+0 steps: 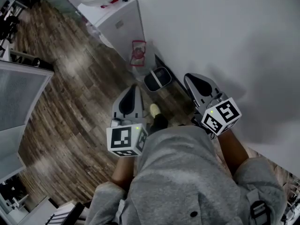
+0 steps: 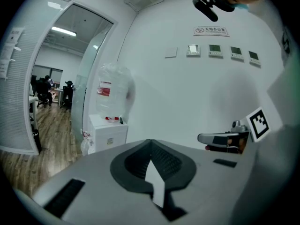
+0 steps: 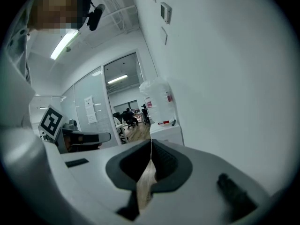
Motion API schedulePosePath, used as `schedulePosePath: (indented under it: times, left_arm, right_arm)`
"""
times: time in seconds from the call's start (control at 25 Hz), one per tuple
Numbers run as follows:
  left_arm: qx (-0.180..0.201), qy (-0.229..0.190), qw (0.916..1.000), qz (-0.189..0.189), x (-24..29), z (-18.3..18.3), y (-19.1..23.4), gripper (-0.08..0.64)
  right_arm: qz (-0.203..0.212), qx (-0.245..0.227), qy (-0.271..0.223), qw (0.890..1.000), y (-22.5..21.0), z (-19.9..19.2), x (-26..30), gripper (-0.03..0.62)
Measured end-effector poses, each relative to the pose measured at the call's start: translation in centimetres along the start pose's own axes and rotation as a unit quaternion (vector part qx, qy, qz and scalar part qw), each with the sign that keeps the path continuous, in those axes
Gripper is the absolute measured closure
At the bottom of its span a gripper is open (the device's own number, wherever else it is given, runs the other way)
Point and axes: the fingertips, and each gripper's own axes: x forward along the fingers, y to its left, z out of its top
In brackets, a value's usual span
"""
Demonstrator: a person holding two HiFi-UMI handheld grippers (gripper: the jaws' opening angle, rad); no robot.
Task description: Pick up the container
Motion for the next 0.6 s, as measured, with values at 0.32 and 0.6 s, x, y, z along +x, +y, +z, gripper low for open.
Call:
schedulePosePath:
  times: [0.32, 0.6]
  left_arm:
    - [-0.016, 0.011, 0.9998, 0.003, 3.1, 0.3, 3.3, 0.547]
    - [-0.024, 0.04, 0.9988, 0.016, 5.8, -1.0, 4.3, 0.546]
  right_arm:
    - [-0.004, -0.008, 0.022, 1.0, -0.9, 0.6, 4.4, 0.565]
    - [0.006, -0.002, 0.03, 1.0, -3.0, 0.8, 6.7, 0.565]
